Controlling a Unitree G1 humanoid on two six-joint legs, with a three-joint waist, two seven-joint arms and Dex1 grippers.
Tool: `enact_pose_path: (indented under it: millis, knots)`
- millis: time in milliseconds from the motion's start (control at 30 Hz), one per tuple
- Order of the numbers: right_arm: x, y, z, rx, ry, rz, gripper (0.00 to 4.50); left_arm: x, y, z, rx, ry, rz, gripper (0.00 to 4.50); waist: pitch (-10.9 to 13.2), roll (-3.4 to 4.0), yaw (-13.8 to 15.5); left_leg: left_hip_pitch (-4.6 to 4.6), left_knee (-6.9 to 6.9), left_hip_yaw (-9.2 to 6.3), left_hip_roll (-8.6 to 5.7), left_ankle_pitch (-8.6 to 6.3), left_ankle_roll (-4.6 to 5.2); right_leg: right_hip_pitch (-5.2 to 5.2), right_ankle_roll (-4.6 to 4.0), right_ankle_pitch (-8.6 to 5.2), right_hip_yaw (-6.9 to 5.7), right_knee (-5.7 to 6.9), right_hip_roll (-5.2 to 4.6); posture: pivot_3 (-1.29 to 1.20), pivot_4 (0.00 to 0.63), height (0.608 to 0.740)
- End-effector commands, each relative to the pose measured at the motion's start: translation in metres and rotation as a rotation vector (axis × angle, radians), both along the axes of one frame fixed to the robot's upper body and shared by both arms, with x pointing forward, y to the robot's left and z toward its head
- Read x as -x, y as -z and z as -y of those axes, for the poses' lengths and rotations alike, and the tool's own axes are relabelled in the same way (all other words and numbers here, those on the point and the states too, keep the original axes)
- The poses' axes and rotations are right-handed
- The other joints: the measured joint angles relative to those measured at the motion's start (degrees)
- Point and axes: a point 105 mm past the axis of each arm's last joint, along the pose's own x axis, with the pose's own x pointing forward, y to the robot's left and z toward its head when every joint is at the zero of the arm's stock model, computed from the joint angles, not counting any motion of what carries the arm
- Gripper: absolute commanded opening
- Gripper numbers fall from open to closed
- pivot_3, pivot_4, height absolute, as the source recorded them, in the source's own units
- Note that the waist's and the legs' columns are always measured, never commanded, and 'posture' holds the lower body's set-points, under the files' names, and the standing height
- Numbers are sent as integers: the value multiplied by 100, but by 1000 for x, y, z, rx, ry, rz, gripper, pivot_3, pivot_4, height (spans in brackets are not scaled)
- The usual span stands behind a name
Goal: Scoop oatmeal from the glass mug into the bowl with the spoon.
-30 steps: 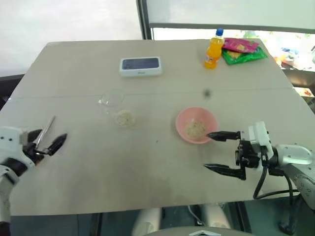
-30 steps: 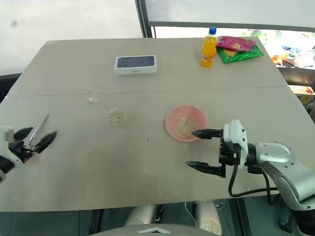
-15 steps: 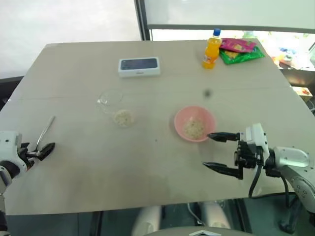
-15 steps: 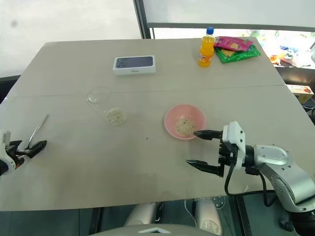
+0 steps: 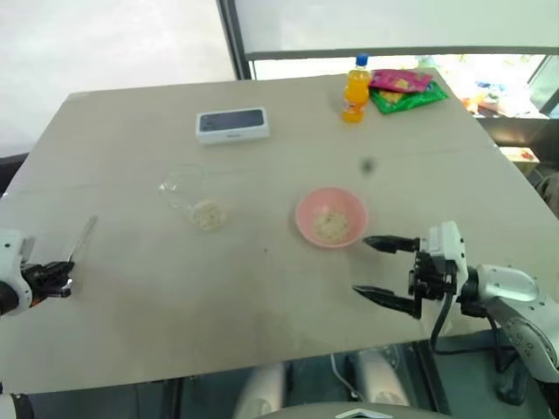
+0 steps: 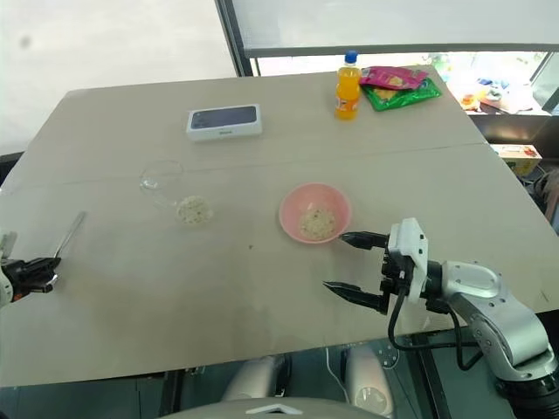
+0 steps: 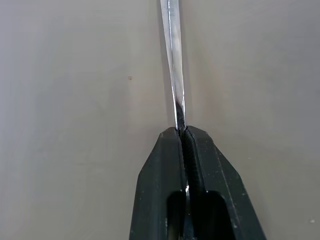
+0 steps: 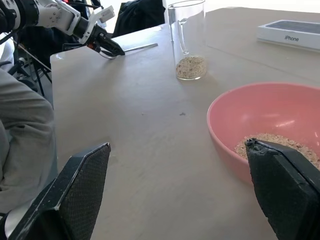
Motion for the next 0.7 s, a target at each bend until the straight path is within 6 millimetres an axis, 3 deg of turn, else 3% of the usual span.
enact_pose_path:
  millis: [33,167,267,433,567,633,700]
  knots:
    - [1,-3,-1,-12,3,31,4500,7,10,-9,-38,-58,22,18,0,-1,3,0,0,1,0,0,0,0,0,0,2,0,-1,0,150,740]
    - [1,-1,1,-9,12,33,4500,-11,-15,-9,-131,-64,252,18,2,-8,39,-5,2,2,4,0,0,0,0,1,5,-5,-13,0,150,740]
    - [-3,-7,1,-49,20,33,4500,-30,-57,-2,-130,-76,506,18,0,-50,80,-39,18,-11,6,0,-1,-19,-1,3,-3,-5,-15,0,150,740]
    - [-11,-14,3,-49,-1,65,4500,-59,-145,32,-170,41,890,18,0,-158,223,-69,30,-37,6,8,-16,-38,-14,12,-28,-12,-20,0,150,740]
    - [-30,-43,9,-161,54,128,4500,-75,-208,72,-174,214,1077,18,3,-161,224,-73,30,-30,-5,9,-17,-34,-14,13,-22,-17,-28,0,150,740]
    - [-48,-62,14,-190,124,174,4500,-83,-233,110,-147,377,1142,18,8,-152,172,-75,30,-27,-6,9,-18,-38,-14,13,-20,-17,-28,0,150,740]
    - [-67,-79,18,-182,211,214,4500,-88,-243,145,-106,523,1150,18,12,-146,141,-77,29,-19,-9,22,-40,-45,-13,13,-14,-17,-17,0,150,740]
